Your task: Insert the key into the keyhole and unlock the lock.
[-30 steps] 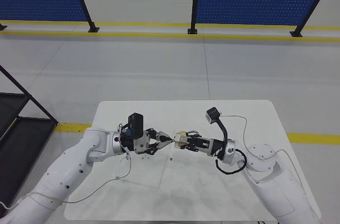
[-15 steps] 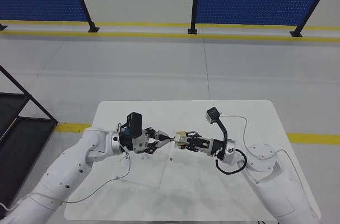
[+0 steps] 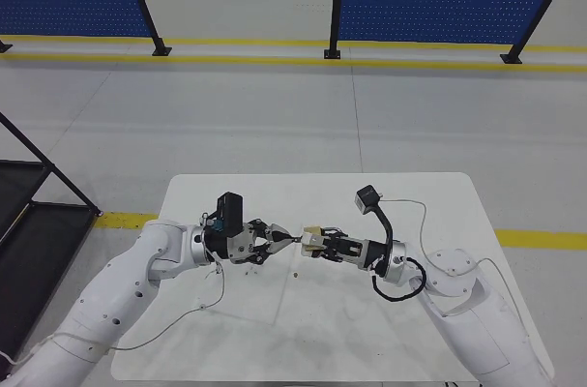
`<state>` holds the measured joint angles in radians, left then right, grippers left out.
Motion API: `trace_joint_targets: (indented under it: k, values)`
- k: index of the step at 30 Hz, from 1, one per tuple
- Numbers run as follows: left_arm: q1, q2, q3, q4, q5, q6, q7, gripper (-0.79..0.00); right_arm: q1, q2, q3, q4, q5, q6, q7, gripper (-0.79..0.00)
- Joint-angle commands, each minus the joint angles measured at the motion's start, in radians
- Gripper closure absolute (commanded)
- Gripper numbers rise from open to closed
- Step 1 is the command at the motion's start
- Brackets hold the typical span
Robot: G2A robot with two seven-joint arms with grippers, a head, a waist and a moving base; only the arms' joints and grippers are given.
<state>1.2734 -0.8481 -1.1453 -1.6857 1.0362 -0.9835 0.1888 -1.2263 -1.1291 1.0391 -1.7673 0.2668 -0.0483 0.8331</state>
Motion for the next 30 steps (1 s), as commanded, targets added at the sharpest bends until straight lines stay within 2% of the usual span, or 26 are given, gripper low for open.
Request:
trace_joint_targets:
  k: [1,17,18,19,20,22,23,25,30]
  values:
    - [0.001,-0.001,-0.002,0.002,-0.001,-0.002,-0.001,0.000,0.000,0.000,0.000,0.000,0.000,0.000,0.000,0.000]
    - [0.018,-0.009,-0.027,-0.003,-0.014,-0.014,-0.013,0.000,0.000,0.000,0.000,0.000,0.000,0.000,0.000,0.000]
    - [0.023,-0.009,-0.032,-0.005,-0.016,-0.014,-0.012,-0.206,0.000,0.000,0.000,0.000,0.000,0.000,0.000,0.000]
    - [0.028,-0.008,-0.037,-0.007,-0.021,-0.016,-0.011,-0.277,0.000,0.000,0.000,0.000,0.000,0.000,0.000,0.000]
    - [0.034,-0.008,-0.042,-0.007,-0.029,-0.018,-0.013,-0.419,0.000,0.000,0.000,0.000,0.000,0.000,0.000,0.000]
    - [0.044,-0.006,-0.048,-0.005,-0.058,-0.029,-0.021,-0.760,0.000,0.000,0.000,0.000,0.000,0.000,0.000,0.000]
    - [0.049,-0.006,-0.046,-0.003,-0.083,-0.029,-0.027,-0.785,0.000,0.000,0.000,0.000,0.000,0.000,0.000,0.000]
    - [0.057,-0.004,-0.031,0.001,-0.161,-0.029,-0.049,-0.785,0.000,0.000,0.000,0.000,0.000,0.000,0.000,0.000]
    - [0.034,0.012,0.025,0.012,-0.461,-0.029,-0.192,-0.785,0.000,0.000,0.000,0.000,0.000,0.000,0.000,0.000]
